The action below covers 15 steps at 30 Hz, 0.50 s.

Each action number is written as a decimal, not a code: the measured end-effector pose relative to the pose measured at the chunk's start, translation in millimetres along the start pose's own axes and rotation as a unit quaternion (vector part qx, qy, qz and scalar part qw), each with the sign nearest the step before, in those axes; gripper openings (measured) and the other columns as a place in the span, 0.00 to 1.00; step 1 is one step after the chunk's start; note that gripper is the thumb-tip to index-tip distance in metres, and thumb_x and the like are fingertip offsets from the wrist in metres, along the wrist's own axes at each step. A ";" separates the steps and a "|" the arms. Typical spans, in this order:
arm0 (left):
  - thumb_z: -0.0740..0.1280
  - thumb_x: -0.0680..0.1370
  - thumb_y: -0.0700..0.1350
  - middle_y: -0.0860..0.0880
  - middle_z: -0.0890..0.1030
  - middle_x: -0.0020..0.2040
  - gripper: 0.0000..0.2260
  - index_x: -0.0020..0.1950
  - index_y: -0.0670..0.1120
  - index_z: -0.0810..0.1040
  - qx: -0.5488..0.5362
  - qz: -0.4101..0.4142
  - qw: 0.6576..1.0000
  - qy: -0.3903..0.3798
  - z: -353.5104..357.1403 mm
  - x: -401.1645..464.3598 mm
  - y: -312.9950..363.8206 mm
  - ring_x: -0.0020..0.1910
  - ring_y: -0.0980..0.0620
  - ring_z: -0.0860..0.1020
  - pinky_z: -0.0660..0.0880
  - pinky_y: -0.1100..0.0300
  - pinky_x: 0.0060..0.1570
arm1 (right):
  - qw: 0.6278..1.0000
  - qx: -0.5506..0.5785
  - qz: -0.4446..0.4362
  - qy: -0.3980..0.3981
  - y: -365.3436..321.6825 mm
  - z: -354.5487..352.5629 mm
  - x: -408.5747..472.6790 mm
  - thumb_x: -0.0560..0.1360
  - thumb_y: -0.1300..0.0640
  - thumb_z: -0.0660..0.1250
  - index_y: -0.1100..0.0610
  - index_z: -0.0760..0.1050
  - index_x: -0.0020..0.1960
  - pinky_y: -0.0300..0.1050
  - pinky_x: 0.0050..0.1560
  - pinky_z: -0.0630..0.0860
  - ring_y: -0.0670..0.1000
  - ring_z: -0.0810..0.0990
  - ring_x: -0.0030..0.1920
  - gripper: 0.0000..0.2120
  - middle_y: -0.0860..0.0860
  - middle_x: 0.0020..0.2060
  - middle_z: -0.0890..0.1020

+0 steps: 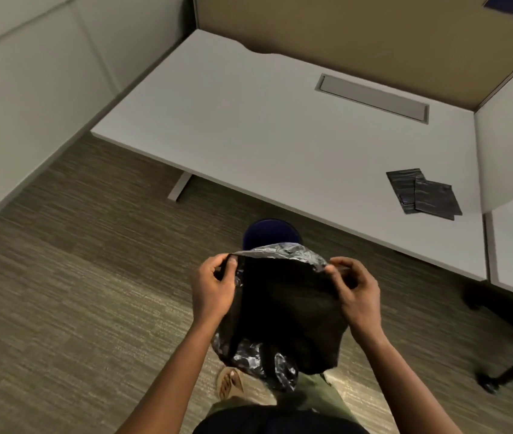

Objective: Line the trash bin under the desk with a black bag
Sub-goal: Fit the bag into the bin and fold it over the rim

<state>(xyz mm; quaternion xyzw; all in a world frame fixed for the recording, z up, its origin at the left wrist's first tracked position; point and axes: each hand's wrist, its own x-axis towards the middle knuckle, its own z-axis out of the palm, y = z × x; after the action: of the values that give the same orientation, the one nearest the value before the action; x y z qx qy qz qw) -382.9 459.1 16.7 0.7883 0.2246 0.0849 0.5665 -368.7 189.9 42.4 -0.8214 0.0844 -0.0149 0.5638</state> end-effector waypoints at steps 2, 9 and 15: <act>0.69 0.82 0.51 0.55 0.86 0.40 0.08 0.44 0.59 0.83 -0.008 -0.017 1.000 -0.007 12.4 4.2 -2.2 0.41 0.64 0.84 0.76 0.73 0.38 | 0.997 -0.037 -0.027 -0.062 12.4 -2.5 9.5 0.68 0.43 0.79 0.46 0.83 0.58 0.37 0.46 0.80 0.45 0.84 0.45 0.20 0.43 0.45 0.86; 0.70 0.81 0.53 0.57 0.86 0.41 0.08 0.43 0.65 0.82 0.029 -0.012 0.999 -0.014 64.7 43.0 -20.1 0.43 0.61 0.84 0.77 0.70 0.41 | 0.965 -0.221 -0.071 -0.119 63.2 12.8 66.9 0.73 0.61 0.77 0.50 0.86 0.51 0.41 0.47 0.80 0.45 0.84 0.45 0.09 0.45 0.44 0.85; 0.71 0.81 0.47 0.54 0.85 0.48 0.09 0.47 0.63 0.81 0.027 -0.029 0.999 -0.009 100.0 96.0 -22.6 0.46 0.64 0.83 0.78 0.68 0.45 | 0.979 -0.088 0.176 -0.043 76.5 34.3 124.7 0.80 0.56 0.71 0.54 0.86 0.58 0.51 0.48 0.84 0.50 0.87 0.47 0.09 0.52 0.48 0.88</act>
<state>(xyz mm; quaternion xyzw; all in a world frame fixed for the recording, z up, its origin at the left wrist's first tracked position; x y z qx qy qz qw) -265.0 422.6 -50.3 0.7968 0.2445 0.0548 0.5498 -251.0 175.4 -49.9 -0.8401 0.2045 0.1279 0.4858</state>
